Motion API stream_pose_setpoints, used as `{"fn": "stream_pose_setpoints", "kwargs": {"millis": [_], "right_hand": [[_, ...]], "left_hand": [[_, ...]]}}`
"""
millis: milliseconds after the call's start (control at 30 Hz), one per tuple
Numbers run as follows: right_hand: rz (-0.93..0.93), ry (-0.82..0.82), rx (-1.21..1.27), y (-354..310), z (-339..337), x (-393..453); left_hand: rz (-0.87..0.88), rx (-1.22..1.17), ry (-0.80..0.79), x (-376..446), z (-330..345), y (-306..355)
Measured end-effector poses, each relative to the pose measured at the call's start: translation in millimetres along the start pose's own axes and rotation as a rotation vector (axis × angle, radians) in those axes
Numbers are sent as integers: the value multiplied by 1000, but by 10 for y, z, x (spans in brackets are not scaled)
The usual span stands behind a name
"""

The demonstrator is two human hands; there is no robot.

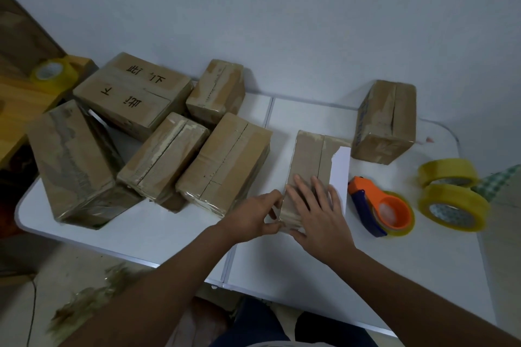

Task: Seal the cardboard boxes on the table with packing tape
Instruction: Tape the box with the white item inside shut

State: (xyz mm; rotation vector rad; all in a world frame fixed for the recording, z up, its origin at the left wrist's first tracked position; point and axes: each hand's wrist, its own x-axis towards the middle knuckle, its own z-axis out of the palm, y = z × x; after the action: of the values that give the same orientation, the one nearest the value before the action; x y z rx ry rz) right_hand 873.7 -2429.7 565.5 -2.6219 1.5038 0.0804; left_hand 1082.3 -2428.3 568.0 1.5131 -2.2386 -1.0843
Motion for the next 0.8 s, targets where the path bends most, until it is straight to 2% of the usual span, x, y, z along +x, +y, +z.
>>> {"fn": "stream_pose_setpoints", "kwargs": {"millis": [267, 400, 533, 600, 700, 767, 800], "right_hand": [[-13, 0, 15, -27, -64, 5], [-48, -64, 82, -4, -128, -3], [-124, -164, 312, 75, -221, 32], [-127, -124, 441, 122, -320, 40], [79, 32, 398, 265, -369, 22], [221, 5, 406, 375, -345, -8], [232, -29, 412, 404, -321, -28]], "left_hand": [[-33, 21, -11, 69, -46, 60], [-32, -8, -42, 48, -74, 100], [-87, -26, -75, 27, -183, 26], [-177, -10, -64, 13, -289, -28], [-281, 64, 46, -2, -376, -38], [-280, 121, 167, 14, -334, 55], [-274, 116, 208, 35, -279, 132]]}}
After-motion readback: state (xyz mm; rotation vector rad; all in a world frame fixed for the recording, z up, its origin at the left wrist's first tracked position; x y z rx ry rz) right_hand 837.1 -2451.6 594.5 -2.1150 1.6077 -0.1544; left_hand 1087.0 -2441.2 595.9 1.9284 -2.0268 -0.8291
